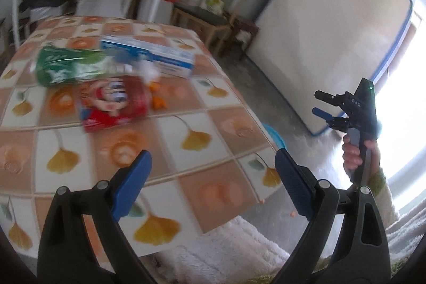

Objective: Collect trash
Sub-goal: 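Grasp the red cartoon can with the left gripper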

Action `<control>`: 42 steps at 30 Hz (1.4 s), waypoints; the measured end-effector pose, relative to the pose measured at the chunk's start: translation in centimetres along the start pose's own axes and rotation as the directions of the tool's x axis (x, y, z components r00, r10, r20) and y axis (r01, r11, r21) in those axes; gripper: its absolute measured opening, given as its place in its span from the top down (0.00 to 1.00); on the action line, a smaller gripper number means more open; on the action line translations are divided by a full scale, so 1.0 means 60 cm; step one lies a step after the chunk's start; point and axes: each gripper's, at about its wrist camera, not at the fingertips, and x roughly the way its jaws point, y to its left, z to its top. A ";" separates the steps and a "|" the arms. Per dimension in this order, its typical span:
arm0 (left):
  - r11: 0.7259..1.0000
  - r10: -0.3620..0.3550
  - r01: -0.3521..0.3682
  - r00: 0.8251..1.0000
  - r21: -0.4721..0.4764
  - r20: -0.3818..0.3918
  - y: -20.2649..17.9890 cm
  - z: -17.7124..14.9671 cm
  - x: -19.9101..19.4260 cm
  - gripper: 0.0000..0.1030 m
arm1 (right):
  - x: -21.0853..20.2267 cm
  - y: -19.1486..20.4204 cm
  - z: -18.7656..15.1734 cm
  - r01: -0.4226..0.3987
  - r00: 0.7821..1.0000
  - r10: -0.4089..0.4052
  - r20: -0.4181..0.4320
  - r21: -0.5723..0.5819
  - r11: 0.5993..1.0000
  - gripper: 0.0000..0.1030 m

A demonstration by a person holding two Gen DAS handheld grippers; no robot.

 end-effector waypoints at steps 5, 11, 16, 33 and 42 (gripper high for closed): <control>0.998 0.042 -0.036 0.994 -0.059 0.096 0.062 0.018 -0.039 0.13 | 0.089 0.130 -0.015 -0.120 0.987 0.108 -0.122 -0.095 0.988 0.23; 0.999 0.037 -0.041 0.994 0.031 0.101 0.115 0.083 -0.036 0.13 | 0.135 0.217 -0.048 -0.167 0.966 0.132 -0.221 -0.149 0.975 0.23; 0.978 0.045 -0.031 0.997 0.208 -0.061 0.129 0.142 0.052 0.11 | 0.130 0.244 -0.057 -0.148 0.964 0.104 -0.244 -0.172 0.974 0.23; 0.762 0.373 -0.194 0.911 0.617 -0.175 0.088 0.101 0.163 0.23 | 0.139 0.214 -0.053 -0.102 0.960 0.064 -0.273 -0.128 0.987 0.23; 0.877 0.363 -0.226 0.890 0.424 -0.276 0.093 0.081 0.110 0.30 | 0.139 0.214 -0.056 -0.100 0.957 0.057 -0.283 -0.141 0.985 0.23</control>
